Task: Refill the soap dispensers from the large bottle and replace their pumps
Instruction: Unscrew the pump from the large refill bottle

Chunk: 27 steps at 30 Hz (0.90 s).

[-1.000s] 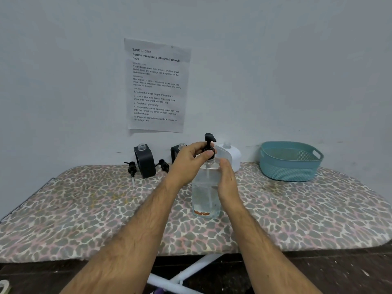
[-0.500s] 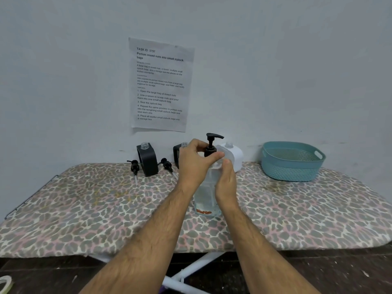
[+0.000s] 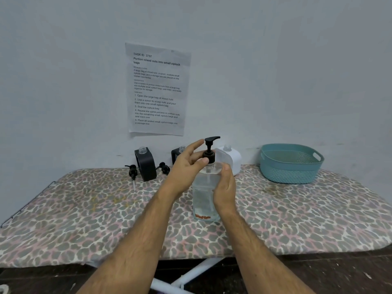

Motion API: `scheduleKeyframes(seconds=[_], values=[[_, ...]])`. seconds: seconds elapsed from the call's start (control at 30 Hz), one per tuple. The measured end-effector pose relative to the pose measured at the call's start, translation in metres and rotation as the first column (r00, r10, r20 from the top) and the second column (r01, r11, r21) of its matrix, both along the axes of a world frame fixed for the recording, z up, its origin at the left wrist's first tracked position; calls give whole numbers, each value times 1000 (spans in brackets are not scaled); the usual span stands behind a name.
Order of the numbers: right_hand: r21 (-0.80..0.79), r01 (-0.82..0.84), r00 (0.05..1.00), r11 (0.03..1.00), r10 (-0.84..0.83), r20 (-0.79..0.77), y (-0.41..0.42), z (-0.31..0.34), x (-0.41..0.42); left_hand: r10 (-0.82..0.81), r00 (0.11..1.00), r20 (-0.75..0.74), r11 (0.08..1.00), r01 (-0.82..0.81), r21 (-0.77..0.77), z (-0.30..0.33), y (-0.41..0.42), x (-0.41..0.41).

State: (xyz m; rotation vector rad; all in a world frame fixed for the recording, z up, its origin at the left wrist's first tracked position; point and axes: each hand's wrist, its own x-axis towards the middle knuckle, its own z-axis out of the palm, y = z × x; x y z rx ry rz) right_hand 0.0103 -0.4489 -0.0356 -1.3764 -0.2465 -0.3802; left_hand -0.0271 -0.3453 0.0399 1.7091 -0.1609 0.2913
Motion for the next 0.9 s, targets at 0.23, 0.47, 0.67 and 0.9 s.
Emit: scheduleKeyframes(seconds=[0.23, 0.47, 0.67, 0.9], values=[[-46, 10, 1000, 999, -9, 21, -2, 3, -4, 128, 989, 74, 990, -132, 55, 6, -13, 12], [-1, 7, 1000, 1000, -7, 8, -1, 1, -2, -22, 1000, -9, 999, 22, 45, 6, -6, 4], [-9, 34, 999, 999, -35, -6, 0, -3, 1, 46, 999, -8, 999, -46, -16, 1, 5, -2], [-21, 31, 999, 999, -31, 14, -1, 0, 0, 141, 989, 47, 990, -140, -16, 5, -7, 5]])
